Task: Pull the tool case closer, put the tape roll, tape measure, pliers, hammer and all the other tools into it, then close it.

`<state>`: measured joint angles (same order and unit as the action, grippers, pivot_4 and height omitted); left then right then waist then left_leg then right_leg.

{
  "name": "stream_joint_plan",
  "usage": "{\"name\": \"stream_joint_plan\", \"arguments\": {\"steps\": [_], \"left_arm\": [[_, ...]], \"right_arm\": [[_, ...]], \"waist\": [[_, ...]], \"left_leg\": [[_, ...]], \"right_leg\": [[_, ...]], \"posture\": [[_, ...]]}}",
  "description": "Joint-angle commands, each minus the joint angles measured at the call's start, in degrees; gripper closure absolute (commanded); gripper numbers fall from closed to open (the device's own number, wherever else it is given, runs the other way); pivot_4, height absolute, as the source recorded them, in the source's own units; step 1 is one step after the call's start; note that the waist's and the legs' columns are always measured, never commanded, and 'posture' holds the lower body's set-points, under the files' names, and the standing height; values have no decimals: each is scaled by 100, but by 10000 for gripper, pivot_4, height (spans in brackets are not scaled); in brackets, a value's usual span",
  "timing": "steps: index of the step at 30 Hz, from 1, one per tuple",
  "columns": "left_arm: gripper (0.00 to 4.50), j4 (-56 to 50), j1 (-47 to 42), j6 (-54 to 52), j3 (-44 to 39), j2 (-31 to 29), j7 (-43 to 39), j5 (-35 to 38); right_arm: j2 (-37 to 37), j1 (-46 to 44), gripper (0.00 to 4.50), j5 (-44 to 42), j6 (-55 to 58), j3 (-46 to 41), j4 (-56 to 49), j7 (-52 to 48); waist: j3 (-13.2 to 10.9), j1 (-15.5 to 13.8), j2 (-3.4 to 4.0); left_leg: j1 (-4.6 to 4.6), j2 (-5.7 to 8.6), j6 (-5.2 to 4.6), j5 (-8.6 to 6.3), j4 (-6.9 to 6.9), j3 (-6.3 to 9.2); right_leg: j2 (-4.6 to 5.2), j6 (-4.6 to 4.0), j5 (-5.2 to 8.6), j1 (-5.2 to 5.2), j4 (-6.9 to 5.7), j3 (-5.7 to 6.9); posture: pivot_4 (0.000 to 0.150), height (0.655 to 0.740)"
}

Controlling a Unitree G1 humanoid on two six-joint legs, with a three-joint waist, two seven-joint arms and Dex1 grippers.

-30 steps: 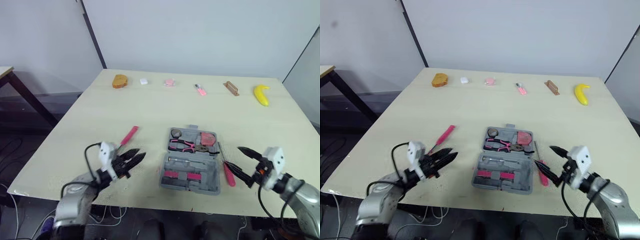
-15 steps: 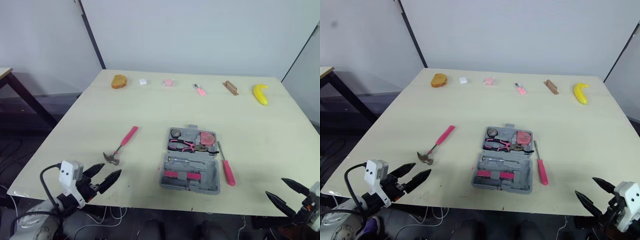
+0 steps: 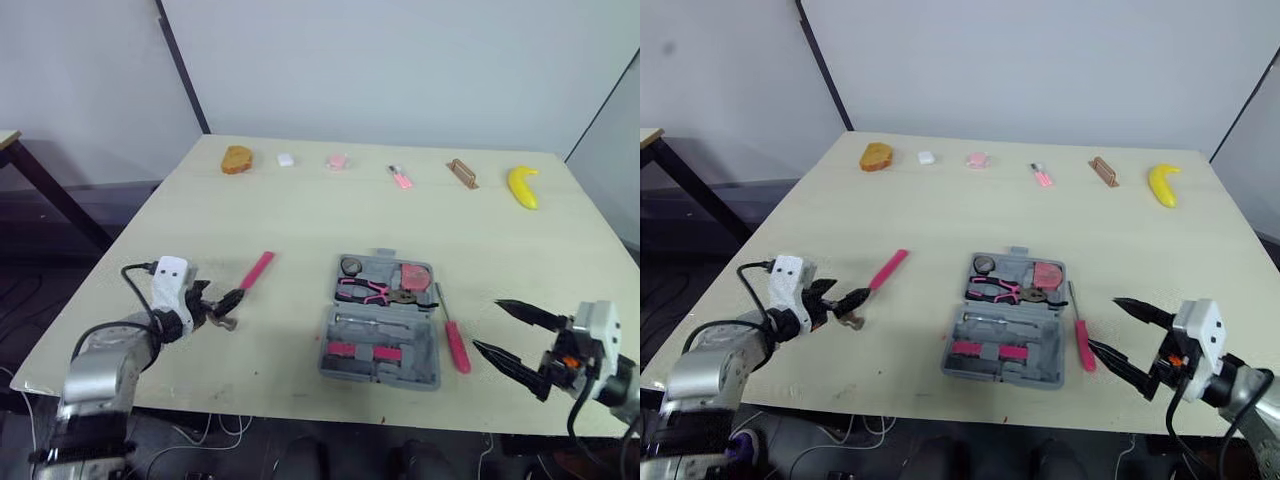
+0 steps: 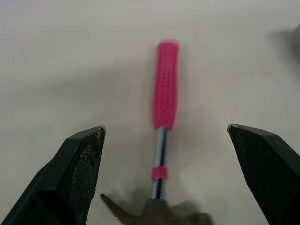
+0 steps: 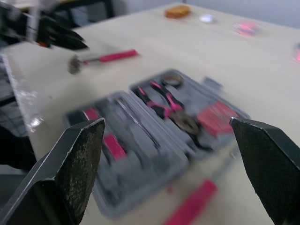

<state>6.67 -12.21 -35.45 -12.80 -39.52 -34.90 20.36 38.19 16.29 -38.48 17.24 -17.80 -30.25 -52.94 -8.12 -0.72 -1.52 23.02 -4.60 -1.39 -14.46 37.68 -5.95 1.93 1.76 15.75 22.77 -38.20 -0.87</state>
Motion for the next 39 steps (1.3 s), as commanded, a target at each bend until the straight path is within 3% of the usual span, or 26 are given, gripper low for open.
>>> {"name": "stream_joint_plan", "arguments": {"steps": [1,11,17,18,19,22,26,34,39], "left_arm": [[475,597,-389,-10,355,-183,-160,-344],[475,2034,-1164,775,905,201,-431,-865],[475,2082,-1162,801,970,473,-243,-1066],[5350,2086,-1133,791,961,508,-221,-1084],[7256,2093,-1113,791,948,528,-210,-1096],[20988,1994,-973,771,965,596,-244,-1100],[41767,1663,-733,694,887,794,-135,-1048],[42287,-392,121,-245,656,1316,404,-752],[42288,-1418,346,-1268,544,1846,1306,-820]], "right_arm": [[182,-270,0,-235,176,86,-407,-23],[248,-512,0,-233,299,242,-546,1],[232,-481,0,-161,282,265,-577,44],[231,-487,0,-155,283,272,-579,48],[232,-485,0,-150,283,276,-584,49],[241,-502,0,-146,293,294,-584,64],[282,-587,0,-169,339,312,-550,56],[348,-537,0,-219,378,276,-619,22],[373,-553,0,-234,430,329,-648,47]], "waist": [[-1,-1,-2],[-7,-28,-13],[-1,-24,-2],[1,-24,0],[1,-22,1],[4,-21,5],[8,-16,13],[12,-12,19],[12,-8,19]], "left_leg": [[0,2,0,0,-5,0],[3,9,0,1,-22,3],[0,11,0,2,-20,6],[0,12,0,2,-20,6],[-1,12,0,2,-20,6],[-1,12,0,2,-20,6],[-4,18,0,2,-20,5],[-4,20,0,2,-20,4],[-6,21,0,2,-19,9]], "right_leg": [[0,2,-1,0,7,0],[2,5,-3,-6,19,9],[2,7,-4,-8,17,5],[2,7,-4,-9,16,6],[2,7,-4,-9,15,6],[3,8,-4,-9,15,4],[7,11,-5,-12,15,2],[10,17,-7,-14,18,-6],[9,18,-7,-16,16,-5]], "posture": [[1500,7400],[1500,7400],[1500,7400],[1500,7400],[1500,7400],[1500,7400],[1500,7400],[1500,7400],[1500,7400]]}}
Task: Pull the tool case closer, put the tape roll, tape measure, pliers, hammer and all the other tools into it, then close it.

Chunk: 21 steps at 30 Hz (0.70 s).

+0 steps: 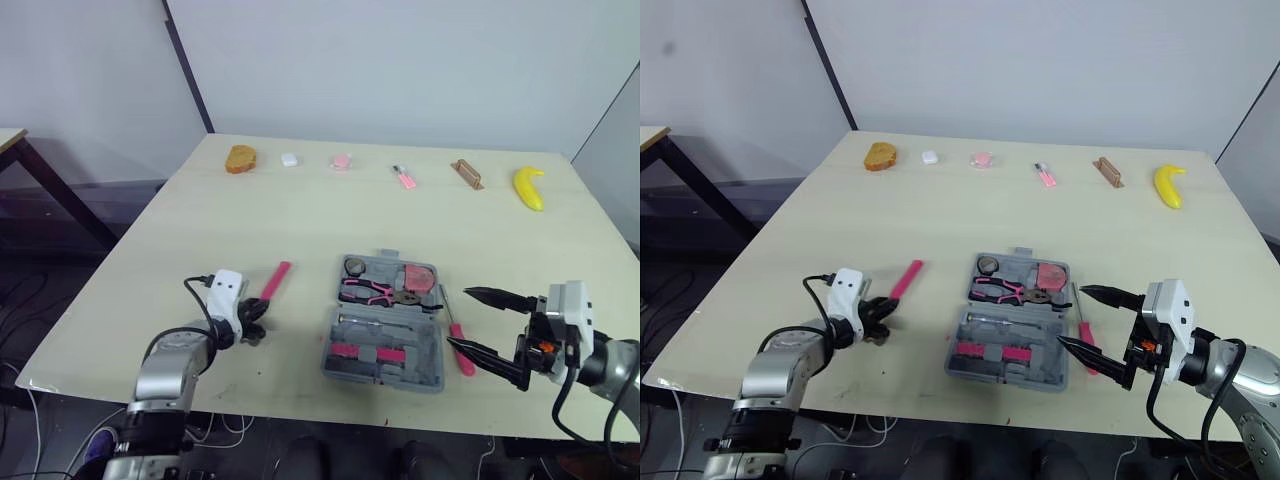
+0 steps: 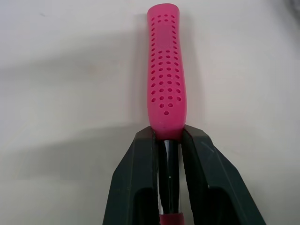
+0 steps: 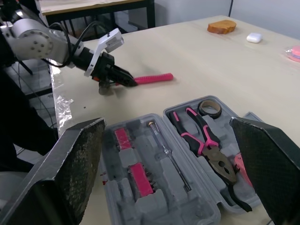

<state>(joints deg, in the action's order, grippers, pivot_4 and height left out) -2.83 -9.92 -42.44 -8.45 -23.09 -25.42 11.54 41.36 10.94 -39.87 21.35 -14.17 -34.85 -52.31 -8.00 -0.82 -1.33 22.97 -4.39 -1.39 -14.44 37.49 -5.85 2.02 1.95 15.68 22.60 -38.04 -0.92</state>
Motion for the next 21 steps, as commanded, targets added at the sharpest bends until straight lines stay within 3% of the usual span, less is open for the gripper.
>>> {"name": "stream_joint_plan", "arguments": {"steps": [1,9,18,21], "left_arm": [[42288,-566,124,-704,106,270,485,30],[42288,-1012,307,-1432,171,465,876,53],[212,-1374,189,-1686,-92,153,446,555],[212,-1544,31,-1766,-142,-516,-158,860]], "right_arm": [[62,-21,0,-96,29,-33,-188,-23],[116,-75,0,-97,68,-75,-110,-103],[31,-155,0,-27,69,50,-77,-23],[-10,-180,0,3,28,96,-44,-6]], "waist": [[0,0,0],[0,21,0],[0,28,-1],[-9,50,-16]], "left_leg": [[0,0,0,0,0,1],[-2,1,0,0,0,1],[-5,-1,0,0,0,3],[-4,-4,0,0,-1,5]], "right_leg": [[0,0,0,0,0,0],[-2,0,0,0,0,-2],[-5,-2,1,-1,-1,-1],[-9,-3,1,2,-3,0]], "posture": [[1500,7400],[1500,7400],[1500,7400],[1500,7400]]}}
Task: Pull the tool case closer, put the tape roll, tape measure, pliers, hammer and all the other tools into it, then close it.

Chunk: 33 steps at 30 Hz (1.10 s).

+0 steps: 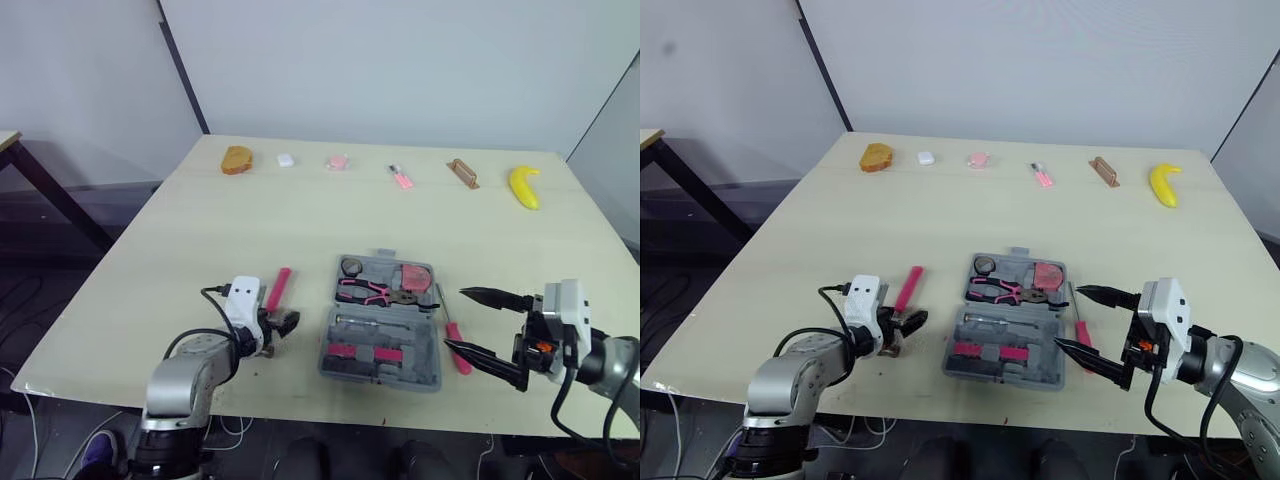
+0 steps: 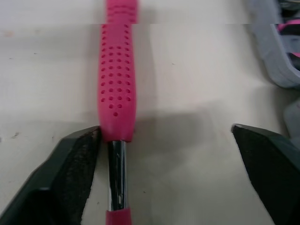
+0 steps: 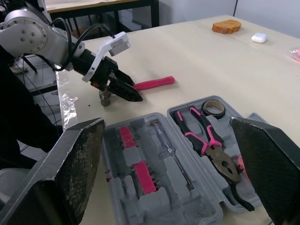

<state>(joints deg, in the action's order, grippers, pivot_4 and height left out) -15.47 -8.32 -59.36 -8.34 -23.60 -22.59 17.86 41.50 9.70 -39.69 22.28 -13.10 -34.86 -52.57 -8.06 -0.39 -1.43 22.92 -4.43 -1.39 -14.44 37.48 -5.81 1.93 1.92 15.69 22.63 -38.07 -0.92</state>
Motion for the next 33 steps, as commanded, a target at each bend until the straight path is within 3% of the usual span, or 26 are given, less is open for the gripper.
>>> {"name": "stream_joint_plan", "arguments": {"steps": [1,4,7,10,14,18,24,28,33], "left_arm": [[212,-303,-166,-80,-164,-597,-547,305],[212,-226,-406,-46,-109,-1335,-1397,678],[212,179,-694,742,198,-2490,-3111,851],[212,1476,-1381,2345,652,-3207,-4987,590],[212,3616,-3050,3974,1771,-3505,-6761,-70],[212,4936,-4121,6715,3428,-3656,-6991,-467],[212,6605,-5317,9640,5231,-3304,-6991,-890],[212,7584,-5552,11905,5603,-2480,-6991,-1805],[212,8287,-5662,12830,5517,-1878,-6709,-2682]], "right_arm": [[-32,-59,0,-10,-71,-7,-38,21],[-64,-101,0,0,-100,14,7,32],[-97,-154,0,20,-146,61,68,28],[-151,-216,0,71,-204,127,136,-1],[-176,-323,0,117,-231,204,154,-11],[-205,-345,0,187,-316,252,176,-8],[-253,-288,0,261,-412,257,137,54],[-318,-73,0,329,-477,196,-8,141],[-308,31,0,325,-488,130,-84,175]], "waist": [[-6,8,-9],[-8,-21,-13],[-18,-29,-29],[-22,-37,-15],[-26,-58,-16],[-26,-37,-15],[-27,-55,-15],[-26,-85,-12],[-30,-118,-21]], "left_leg": [[2,-3,0,0,0,1],[3,-2,0,0,0,-2],[7,-1,1,0,1,-3],[6,-1,2,0,0,-7],[14,7,1,1,6,-24],[25,8,-1,0,6,-30],[138,-6,2,2,68,-5],[166,-6,-2,0,105,-1],[183,2,-8,-2,132,17]], "right_leg": [[-3,-1,0,2,1,1],[2,-1,0,3,2,2],[4,-1,0,4,5,4],[5,-7,4,7,6,6],[4,-21,12,7,7,22],[4,-1,1,13,13,8],[-14,3,0,93,-1,32],[-11,23,-12,101,-2,34],[-12,30,-17,90,-2,37]], "posture": [[1500,7400],[1500,7400],[1500,7400],[1500,7400],[1500,7400],[1500,7400],[1500,7400],[1500,7400],[1500,7400]]}}
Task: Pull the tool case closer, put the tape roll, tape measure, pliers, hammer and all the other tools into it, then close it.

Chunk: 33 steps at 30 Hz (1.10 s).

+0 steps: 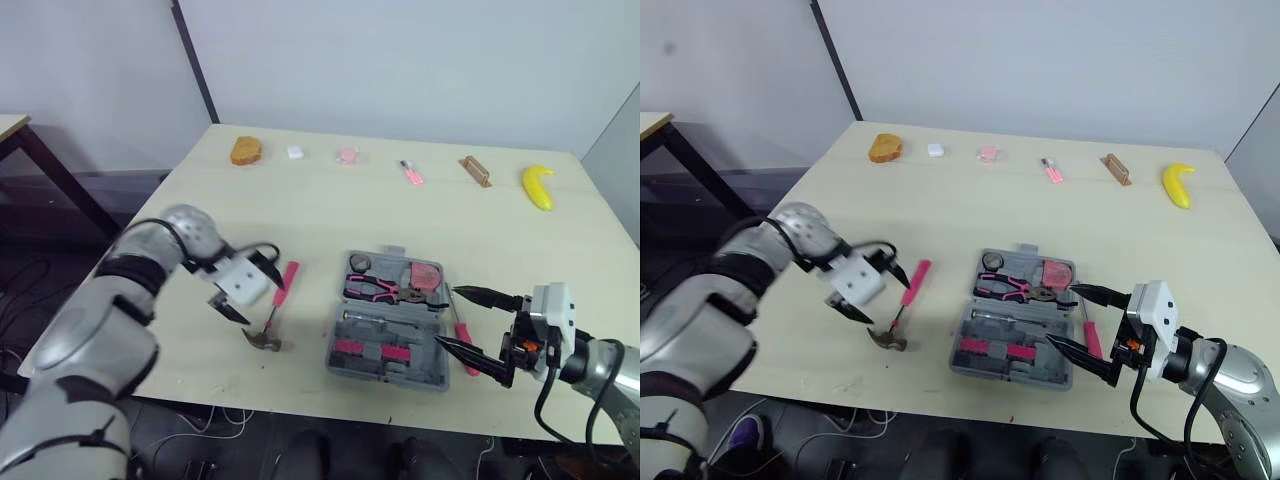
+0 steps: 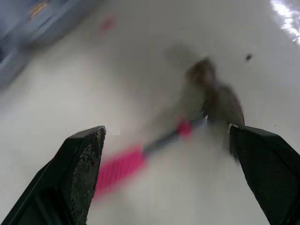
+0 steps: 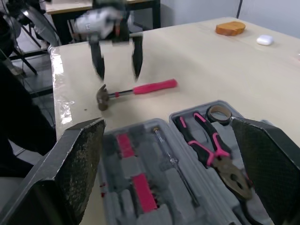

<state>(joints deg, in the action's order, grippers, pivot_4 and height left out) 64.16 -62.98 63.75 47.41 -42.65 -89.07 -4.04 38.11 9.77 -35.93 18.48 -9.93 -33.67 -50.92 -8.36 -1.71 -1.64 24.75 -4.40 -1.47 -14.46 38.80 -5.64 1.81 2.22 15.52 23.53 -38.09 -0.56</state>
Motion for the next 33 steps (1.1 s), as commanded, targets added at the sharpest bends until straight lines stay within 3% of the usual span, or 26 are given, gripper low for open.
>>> {"name": "stream_joint_plan", "arguments": {"steps": [1,4,6,9,13,15,20,23,28,31,33], "left_arm": [[212,414,-228,641,-37,85,144,-769],[212,564,-337,756,112,196,1025,-1793],[5148,635,-387,726,180,262,1517,-2326],[19201,739,-430,703,196,360,2016,-2869],[39002,887,-399,718,-21,403,2092,-2924],[44818,951,-364,695,-202,367,1929,-2757],[44818,1009,-104,-68,-1097,52,644,-1716],[44818,803,154,-1091,-1707,-115,33,-1112],[44818,53,583,-3704,-2482,-364,-174,-565],[44818,-1366,1157,-6340,-2968,-455,105,-233],[44818,-2609,1674,-8615,-3408,-385,776,-77]], "right_arm": [[45,24,0,-56,-106,-198,-205,8],[73,29,0,-86,-87,-233,-223,5],[97,46,0,-113,-72,-257,-247,-2],[157,100,0,-154,-48,-316,-274,-46],[238,118,0,-222,-26,-408,-253,-105],[268,106,0,-244,-25,-410,-243,-115],[304,25,0,-285,-51,-375,-194,-208],[317,-5,0,-290,-69,-330,-165,-291],[326,-113,0,-282,-171,-183,-206,-553],[377,-231,0,-420,-90,-70,-239,-759],[422,-450,0,-409,-47,49,-157,-845]], "waist": [[0,42,0],[0,73,0],[0,86,0],[0,83,0],[5,68,9],[5,82,8],[3,116,6],[3,130,6],[3,101,6],[2,106,7],[2,114,7]], "left_leg": [[0,0,-2,-1,4,-1],[-3,0,-4,-2,4,1],[-4,0,-4,-2,4,3],[-3,0,-4,-2,4,3],[-7,1,-4,-2,6,5],[-8,1,-4,-3,13,4],[-9,-4,-4,-3,28,4],[-9,-5,-4,-3,32,2],[-7,-6,-5,-3,46,5],[-6,-6,-5,-3,47,8],[-7,-10,-4,-3,47,25]], "right_leg": [[0,1,0,0,0,-3],[-2,2,-1,-1,-3,-3],[-3,3,-1,-1,-5,-3],[-3,3,-1,-1,-8,-3],[-1,4,-2,-4,-14,0],[-1,4,-2,-4,-24,-2],[-4,2,0,4,-53,-3],[-5,1,0,10,-65,-6],[-2,2,1,11,-78,-3],[-1,2,1,10,-80,-2],[-2,2,1,10,-81,-3]], "posture": [[1500,7400],[1500,7400],[1500,7400],[1500,7400],[1500,7400],[1500,7400],[1500,7400],[1500,7400],[1500,7400],[1500,7400],[1500,7400]]}}
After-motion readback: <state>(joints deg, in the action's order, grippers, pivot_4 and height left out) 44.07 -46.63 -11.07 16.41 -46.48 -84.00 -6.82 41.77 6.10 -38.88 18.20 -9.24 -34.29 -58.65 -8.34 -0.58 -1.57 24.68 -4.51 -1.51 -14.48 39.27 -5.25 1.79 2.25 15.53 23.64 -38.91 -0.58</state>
